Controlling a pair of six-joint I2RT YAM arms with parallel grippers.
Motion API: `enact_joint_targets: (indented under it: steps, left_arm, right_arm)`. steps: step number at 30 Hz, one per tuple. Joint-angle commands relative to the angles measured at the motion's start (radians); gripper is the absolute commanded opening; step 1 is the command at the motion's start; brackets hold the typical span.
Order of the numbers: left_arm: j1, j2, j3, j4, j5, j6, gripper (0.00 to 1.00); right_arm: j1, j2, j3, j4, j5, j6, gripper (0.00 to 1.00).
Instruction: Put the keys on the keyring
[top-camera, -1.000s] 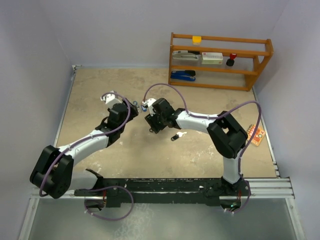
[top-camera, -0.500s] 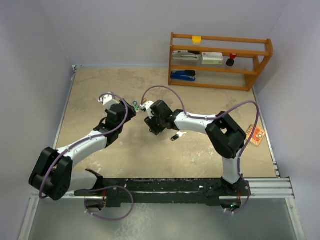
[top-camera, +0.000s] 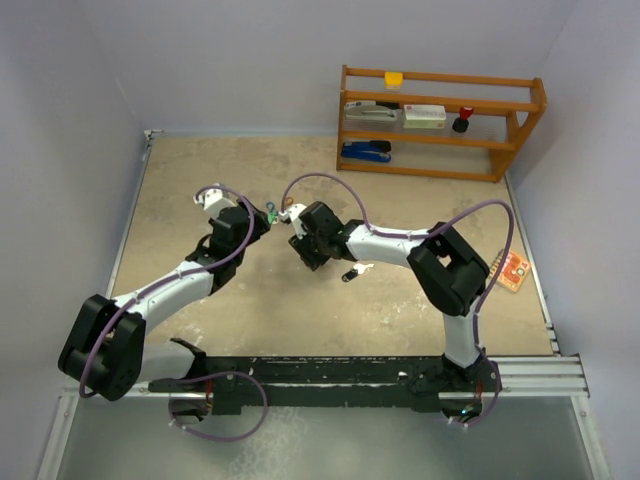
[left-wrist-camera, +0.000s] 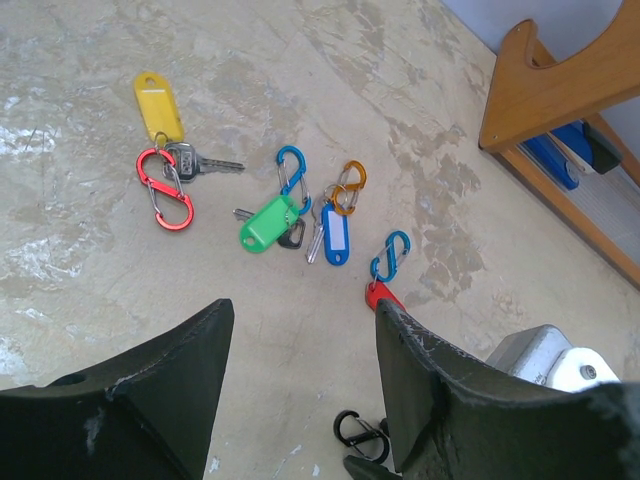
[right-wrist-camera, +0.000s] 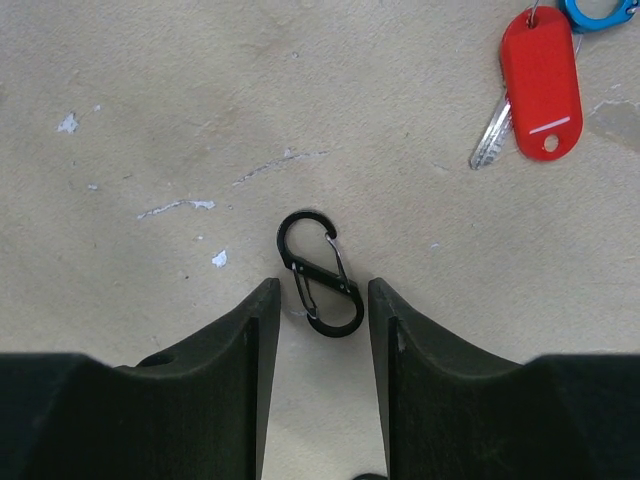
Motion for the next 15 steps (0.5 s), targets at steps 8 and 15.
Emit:
enact_joint_targets:
  steps: [8,15]
  left_arm:
    - [0.021,-0.022,-0.008,0.026,0.007,-0.007,0.57]
    - [0.026,-0.024,-0.018,0.03,0.011,-0.009,0.57]
  right_arm:
    - [0.011,0.035,0.049,-0.024,0.023,-0.025,0.43]
    - [0.014,0.043,0.057,-0.031,0.047,-0.03,0.39]
